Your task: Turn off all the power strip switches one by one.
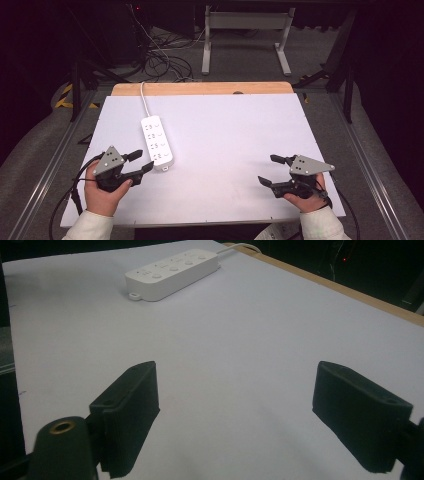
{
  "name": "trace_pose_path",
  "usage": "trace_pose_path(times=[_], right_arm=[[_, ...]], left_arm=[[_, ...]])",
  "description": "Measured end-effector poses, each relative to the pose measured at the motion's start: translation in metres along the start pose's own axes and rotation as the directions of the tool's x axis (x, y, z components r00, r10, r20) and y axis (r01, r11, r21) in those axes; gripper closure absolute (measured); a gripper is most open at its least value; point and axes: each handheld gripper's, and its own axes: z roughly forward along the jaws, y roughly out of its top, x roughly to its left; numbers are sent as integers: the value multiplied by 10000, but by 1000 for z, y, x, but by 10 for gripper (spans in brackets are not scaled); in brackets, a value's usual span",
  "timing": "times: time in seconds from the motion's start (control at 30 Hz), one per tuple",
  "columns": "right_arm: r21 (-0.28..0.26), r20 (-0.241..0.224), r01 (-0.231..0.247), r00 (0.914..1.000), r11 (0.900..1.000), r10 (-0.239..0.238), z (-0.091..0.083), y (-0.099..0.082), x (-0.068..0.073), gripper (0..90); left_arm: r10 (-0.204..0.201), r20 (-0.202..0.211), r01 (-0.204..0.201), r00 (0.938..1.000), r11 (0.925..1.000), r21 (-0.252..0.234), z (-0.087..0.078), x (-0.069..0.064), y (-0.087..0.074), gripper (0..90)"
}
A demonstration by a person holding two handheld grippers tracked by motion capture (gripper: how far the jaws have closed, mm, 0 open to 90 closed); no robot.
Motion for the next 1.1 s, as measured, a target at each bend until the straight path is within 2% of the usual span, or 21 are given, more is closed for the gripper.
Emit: trace_pose_path(times=[0.1, 0.3, 0.73, 0.87, 0.9, 1.1], right_arm=[[25, -41, 20, 10000, 10000, -20, 1, 0, 1, 192], [40, -45, 17, 10000, 10000, -17, 1, 0, 0, 192], [86, -112, 86, 9999, 9999, -85, 1, 0, 1, 192], [66, -118, 53, 9999, 10000, -52, 2, -1, 1, 192], [75, -129, 75, 9999, 9999, -74, 2, 0, 1, 192], [90, -149, 69, 9999, 9999, -67, 2, -1, 1, 192]], left_arm=[[157, -15, -157, 9999, 9995, 267, 6, 3, 6, 461], [96, 289, -114, 9995, 9980, 626, 17, 9, 17, 498], [14, 467, -57, 9989, 9958, 915, 38, 18, 28, 537], [185, 435, -228, 9989, 9945, 1021, 44, 20, 31, 537], [84, 524, -139, 9986, 9944, 1045, 47, 20, 31, 543], [130, 535, -193, 9985, 9927, 1193, 57, 21, 36, 546]])
